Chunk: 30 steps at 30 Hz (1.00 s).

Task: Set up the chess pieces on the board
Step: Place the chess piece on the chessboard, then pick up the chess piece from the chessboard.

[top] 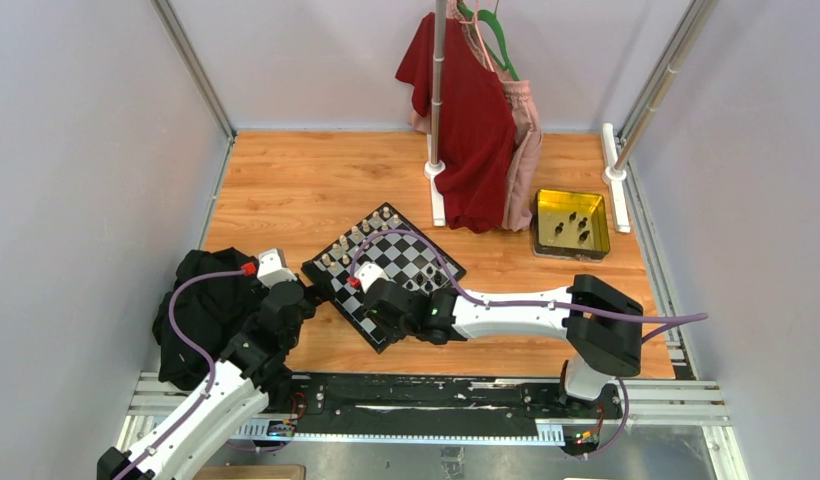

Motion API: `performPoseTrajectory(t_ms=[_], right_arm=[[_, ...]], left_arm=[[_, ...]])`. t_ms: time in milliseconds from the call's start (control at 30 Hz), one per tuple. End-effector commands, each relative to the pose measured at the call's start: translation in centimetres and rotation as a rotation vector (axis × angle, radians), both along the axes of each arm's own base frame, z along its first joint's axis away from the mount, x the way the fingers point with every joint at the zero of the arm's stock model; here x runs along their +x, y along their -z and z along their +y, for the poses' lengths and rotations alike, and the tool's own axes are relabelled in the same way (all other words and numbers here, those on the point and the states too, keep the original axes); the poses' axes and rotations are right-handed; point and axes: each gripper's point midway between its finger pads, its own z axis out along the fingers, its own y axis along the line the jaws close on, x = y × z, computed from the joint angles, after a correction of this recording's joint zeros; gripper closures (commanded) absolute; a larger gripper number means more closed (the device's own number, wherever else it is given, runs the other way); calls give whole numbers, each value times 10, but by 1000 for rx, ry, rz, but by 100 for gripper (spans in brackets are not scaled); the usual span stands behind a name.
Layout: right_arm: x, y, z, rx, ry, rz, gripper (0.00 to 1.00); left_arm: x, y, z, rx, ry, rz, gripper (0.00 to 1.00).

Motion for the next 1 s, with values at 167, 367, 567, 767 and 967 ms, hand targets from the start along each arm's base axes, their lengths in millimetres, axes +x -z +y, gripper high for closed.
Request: performPoseTrajectory(t_ms=[167,367,567,767,967], right_arm=[[5,0,-3,-4,12,-13,65],[5,3,-1,-10,5,-12,66],[5,6,0,-13,4,-4,66],[4,9,1,-14,-1,2,68],[2,12,2,-14,-7,11,71]], left_arm=[[3,-6,-2,-4,5,-25,0],[3,-6,-3,-4,6,-25,0],[3,-6,-3,-4,7,-25,0],[3,-6,-3,-5,6,-27,0],[4,-6,-3,-5,6,-27,0]])
